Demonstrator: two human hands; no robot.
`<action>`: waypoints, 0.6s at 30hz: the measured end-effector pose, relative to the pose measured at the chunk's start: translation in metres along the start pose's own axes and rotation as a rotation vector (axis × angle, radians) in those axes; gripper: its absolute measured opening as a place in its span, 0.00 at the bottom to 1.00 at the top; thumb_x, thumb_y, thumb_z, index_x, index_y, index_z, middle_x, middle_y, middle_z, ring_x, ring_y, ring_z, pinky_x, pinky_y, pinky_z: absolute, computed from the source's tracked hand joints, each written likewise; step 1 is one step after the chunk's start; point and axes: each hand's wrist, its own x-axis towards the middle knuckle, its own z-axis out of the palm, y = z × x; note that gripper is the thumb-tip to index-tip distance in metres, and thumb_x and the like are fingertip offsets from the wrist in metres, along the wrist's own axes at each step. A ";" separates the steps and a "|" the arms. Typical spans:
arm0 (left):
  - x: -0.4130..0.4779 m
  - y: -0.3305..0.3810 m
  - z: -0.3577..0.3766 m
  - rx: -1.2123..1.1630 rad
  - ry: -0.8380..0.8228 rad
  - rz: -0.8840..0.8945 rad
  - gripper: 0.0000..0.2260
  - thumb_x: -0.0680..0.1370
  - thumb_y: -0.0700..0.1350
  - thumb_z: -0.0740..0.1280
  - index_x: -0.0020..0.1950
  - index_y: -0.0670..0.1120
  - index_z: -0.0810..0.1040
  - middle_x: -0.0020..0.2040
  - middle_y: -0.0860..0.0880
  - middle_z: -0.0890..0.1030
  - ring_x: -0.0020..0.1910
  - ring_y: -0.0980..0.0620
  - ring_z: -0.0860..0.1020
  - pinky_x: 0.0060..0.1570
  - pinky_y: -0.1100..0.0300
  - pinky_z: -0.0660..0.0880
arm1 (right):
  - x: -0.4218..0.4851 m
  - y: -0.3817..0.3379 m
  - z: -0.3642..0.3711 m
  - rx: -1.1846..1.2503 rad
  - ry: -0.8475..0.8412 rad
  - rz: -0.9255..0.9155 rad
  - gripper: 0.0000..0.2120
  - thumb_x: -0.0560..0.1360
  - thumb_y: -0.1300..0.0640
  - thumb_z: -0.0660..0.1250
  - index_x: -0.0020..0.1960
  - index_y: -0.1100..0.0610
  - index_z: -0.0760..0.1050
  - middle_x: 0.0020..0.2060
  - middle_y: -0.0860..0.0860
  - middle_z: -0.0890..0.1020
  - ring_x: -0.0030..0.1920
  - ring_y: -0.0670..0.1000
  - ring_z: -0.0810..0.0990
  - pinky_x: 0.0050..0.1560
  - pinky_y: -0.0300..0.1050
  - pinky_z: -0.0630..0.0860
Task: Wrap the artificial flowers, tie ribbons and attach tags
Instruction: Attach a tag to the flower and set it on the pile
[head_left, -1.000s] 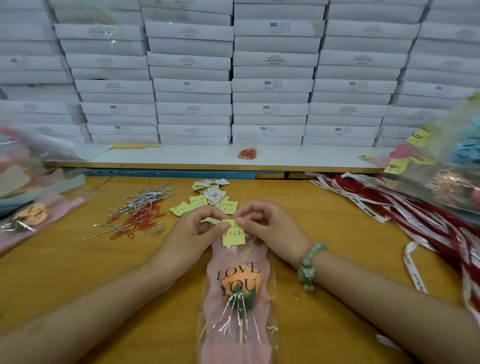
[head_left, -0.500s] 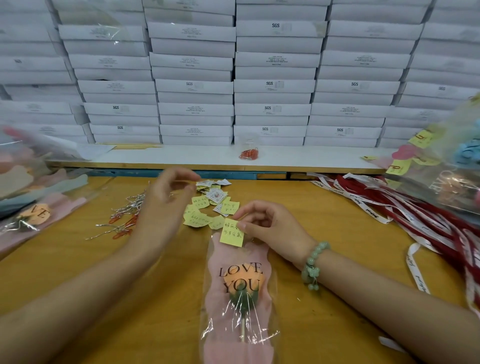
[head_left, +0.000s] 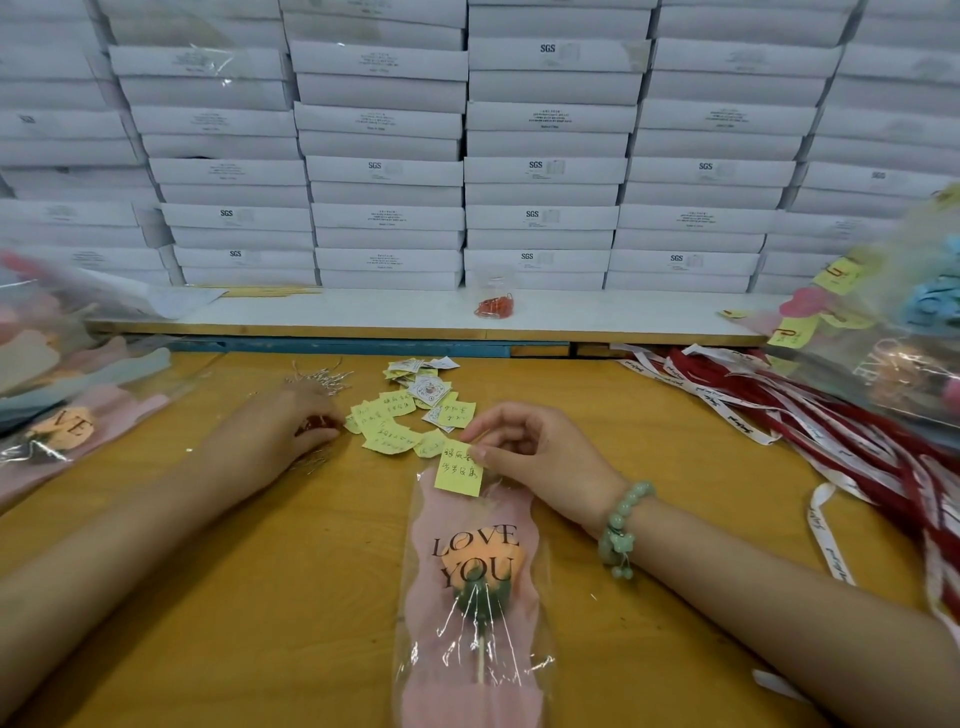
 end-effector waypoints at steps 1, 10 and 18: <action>0.000 0.000 0.000 0.021 0.009 0.010 0.08 0.77 0.41 0.69 0.55 0.48 0.83 0.50 0.53 0.79 0.47 0.55 0.76 0.44 0.68 0.68 | 0.000 0.000 0.000 0.001 -0.001 -0.002 0.05 0.75 0.63 0.70 0.48 0.54 0.80 0.36 0.47 0.84 0.40 0.47 0.81 0.44 0.39 0.79; -0.002 0.005 -0.007 0.167 0.001 0.011 0.09 0.80 0.37 0.63 0.54 0.45 0.81 0.51 0.49 0.79 0.49 0.49 0.77 0.47 0.54 0.74 | 0.000 0.000 0.000 -0.015 -0.003 -0.011 0.05 0.74 0.62 0.71 0.49 0.55 0.81 0.35 0.46 0.83 0.39 0.45 0.81 0.43 0.36 0.77; -0.004 0.005 -0.009 -0.076 0.430 -0.025 0.10 0.74 0.31 0.69 0.53 0.41 0.82 0.47 0.46 0.82 0.43 0.47 0.79 0.44 0.56 0.75 | 0.000 0.000 0.000 -0.014 -0.004 -0.010 0.05 0.75 0.63 0.70 0.49 0.56 0.80 0.34 0.45 0.83 0.38 0.43 0.81 0.44 0.37 0.77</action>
